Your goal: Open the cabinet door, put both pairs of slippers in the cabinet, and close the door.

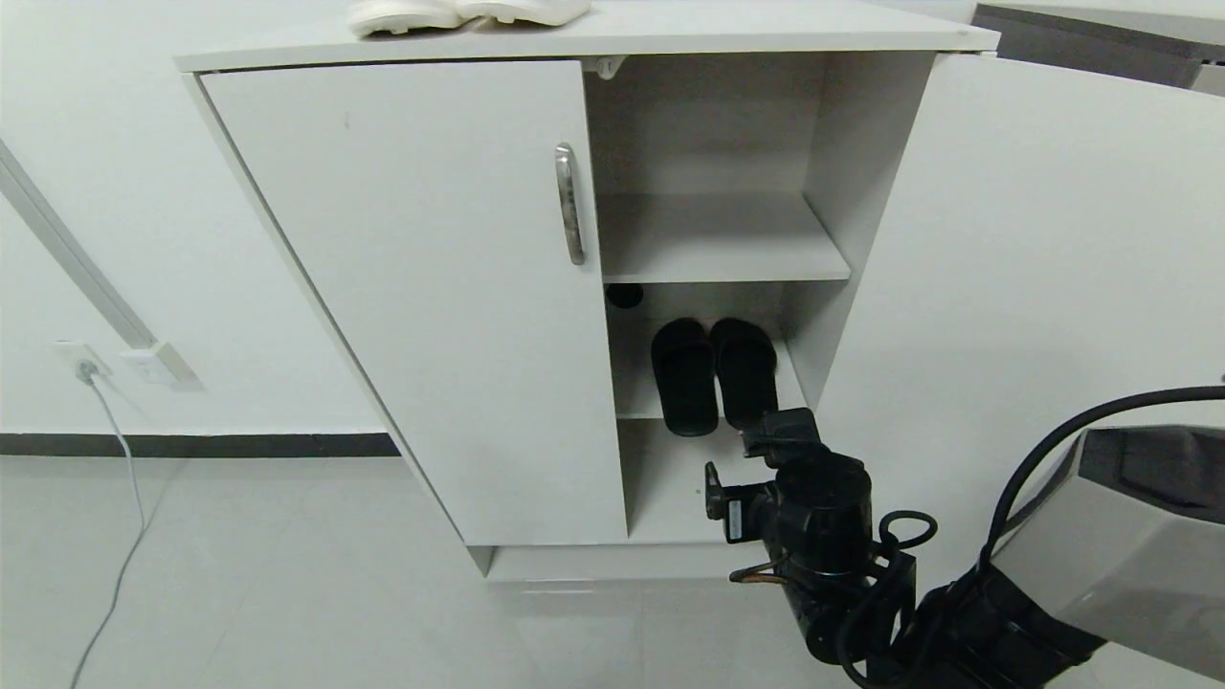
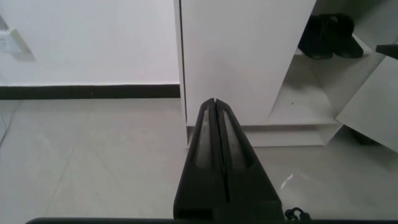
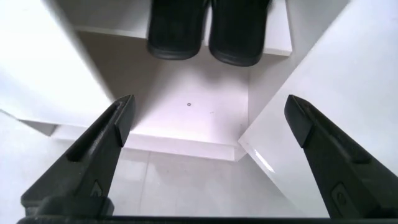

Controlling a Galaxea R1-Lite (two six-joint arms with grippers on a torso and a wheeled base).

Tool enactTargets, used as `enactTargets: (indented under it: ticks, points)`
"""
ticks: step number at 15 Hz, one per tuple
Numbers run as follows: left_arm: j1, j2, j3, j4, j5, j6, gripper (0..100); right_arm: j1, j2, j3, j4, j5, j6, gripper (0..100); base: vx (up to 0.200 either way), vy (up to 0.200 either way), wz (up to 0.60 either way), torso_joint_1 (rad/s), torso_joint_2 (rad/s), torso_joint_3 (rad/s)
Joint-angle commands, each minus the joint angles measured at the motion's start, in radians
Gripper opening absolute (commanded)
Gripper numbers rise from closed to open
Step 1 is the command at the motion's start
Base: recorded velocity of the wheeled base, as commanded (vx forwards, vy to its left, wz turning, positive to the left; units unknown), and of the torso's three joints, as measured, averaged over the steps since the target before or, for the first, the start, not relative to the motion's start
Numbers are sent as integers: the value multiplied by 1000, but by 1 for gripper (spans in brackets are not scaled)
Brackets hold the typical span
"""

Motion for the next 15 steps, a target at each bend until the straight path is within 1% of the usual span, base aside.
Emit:
enactTargets:
  ticks: [1,9,15]
  points:
    - [0,0,1,1,2,0,0,4,-11,4,1,0,0,100,0,0,0,0,0,0]
    - [0,1,1,1,4,-1,0,7,-9,11,-4,0,1,100,0,0,0,0,0,0]
    - [0,0,1,1,4,-1,0,7,-5,10,-4,0,0,100,0,0,0,2,5,170]
